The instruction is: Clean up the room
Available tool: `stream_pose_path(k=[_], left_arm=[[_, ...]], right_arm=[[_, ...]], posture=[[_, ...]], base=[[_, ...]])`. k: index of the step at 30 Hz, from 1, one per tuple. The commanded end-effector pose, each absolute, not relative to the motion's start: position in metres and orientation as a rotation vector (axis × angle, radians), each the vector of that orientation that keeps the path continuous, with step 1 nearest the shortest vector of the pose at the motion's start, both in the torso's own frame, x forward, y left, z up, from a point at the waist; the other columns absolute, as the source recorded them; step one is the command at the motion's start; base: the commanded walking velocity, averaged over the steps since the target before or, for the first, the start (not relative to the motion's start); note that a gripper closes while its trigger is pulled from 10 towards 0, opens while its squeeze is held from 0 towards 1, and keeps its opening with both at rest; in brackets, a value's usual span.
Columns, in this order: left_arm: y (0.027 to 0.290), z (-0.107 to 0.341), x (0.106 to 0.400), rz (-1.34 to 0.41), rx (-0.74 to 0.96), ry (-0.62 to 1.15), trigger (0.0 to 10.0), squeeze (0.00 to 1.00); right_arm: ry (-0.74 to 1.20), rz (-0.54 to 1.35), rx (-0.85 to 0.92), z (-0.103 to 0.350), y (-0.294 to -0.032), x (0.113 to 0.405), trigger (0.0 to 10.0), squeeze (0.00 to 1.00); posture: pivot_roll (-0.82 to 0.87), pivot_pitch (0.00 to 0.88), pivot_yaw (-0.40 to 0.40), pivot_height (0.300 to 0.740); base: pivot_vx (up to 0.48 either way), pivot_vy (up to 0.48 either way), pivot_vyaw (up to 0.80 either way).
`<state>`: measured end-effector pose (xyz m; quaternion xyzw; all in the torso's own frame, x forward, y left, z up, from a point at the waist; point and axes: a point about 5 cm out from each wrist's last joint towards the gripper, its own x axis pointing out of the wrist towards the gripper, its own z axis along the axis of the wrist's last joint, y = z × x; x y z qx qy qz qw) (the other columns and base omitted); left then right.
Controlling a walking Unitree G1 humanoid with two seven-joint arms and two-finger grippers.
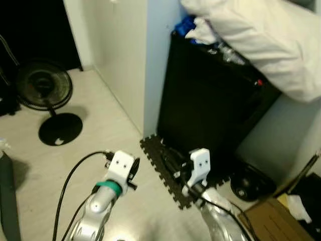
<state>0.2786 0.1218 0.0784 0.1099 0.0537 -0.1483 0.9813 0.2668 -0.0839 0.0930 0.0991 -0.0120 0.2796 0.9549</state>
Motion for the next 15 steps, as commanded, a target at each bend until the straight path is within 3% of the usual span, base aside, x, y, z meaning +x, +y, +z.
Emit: stream_pose_path(k=[1,5,15], left_arm=[[0.1284,0.0738,0.2768,-0.281,0.232,0.133,10.0,0.0],[0.1286,0.0734,0.2767,-0.28,0.233,0.135,10.0,0.0],[0.1293,0.0687,0.2743,-0.272,0.224,0.156,10.0,0.0]], right_arm=[[-0.014,0.586,0.202,0.0926,-0.0795,0.2645,10.0,0.0],[-0.014,0.592,0.2,0.0927,-0.0788,0.264,10.0,0.0],[0.001,0.629,0.159,0.0901,-0.0765,0.2602,10.0,0.0]], posture=[[0.04,0.032,0.011,0.74],[0.04,0.032,0.011,0.74],[0.04,0.036,0.01,0.74]], base=[[0.465,0.0,0.0],[0.465,0.0,0.0],[0.456,0.0,0.79]])
